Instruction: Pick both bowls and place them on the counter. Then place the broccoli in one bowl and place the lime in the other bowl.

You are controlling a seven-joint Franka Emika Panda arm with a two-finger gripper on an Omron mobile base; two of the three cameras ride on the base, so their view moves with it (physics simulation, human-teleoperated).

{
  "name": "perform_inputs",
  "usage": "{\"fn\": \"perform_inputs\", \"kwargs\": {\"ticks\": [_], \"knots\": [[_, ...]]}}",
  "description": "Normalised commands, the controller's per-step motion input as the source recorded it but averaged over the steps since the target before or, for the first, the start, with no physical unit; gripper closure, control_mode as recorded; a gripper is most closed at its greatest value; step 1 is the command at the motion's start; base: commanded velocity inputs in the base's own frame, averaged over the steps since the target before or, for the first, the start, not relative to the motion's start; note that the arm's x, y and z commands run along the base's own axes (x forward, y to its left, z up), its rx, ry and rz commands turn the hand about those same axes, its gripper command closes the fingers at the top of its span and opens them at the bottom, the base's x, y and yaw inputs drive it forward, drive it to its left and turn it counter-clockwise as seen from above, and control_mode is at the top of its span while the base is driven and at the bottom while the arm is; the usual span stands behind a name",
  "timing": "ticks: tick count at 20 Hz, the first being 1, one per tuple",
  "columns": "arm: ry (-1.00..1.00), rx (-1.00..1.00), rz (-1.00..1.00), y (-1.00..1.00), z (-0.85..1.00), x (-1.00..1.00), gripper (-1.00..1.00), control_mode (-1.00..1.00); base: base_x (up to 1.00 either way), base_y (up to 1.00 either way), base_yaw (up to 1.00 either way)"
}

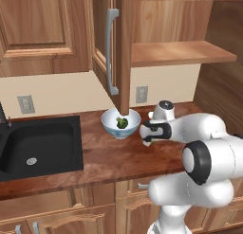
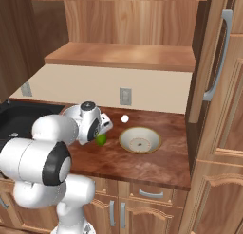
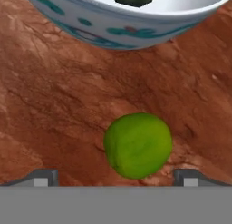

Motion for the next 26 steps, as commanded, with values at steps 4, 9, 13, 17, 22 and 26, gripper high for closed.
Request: {"fn": "perform_inputs", "kwargs": {"ticks": [4,9,13,17,22,26], "knots": [[0.09,-0.02,0.00,0.00,-0.26,0.19,-1.00,-1.00,0.00,0.00,0.00],[0.07,-0.02,0.00,0.00,-0.20,0.22,-1.00,-1.00,0.00,0.00,0.00],[0.03,-0.03,0.00,0.00,-0.17,0.27,-1.00,-1.00,0.00,0.00,0.00],[0.02,-0.04,0.00,0.00,-0.16,0.22,-1.00,-1.00,0.00,0.00,0.00],[0.04,-0.04,0.00,-0.03,-0.23,0.04,-1.00,-1.00,0.00,0.00,0.00],[0.01,-0.03,0.00,-0.05,-0.21,0.04,-1.00,-1.00,0.00,0.00,0.00]]}}
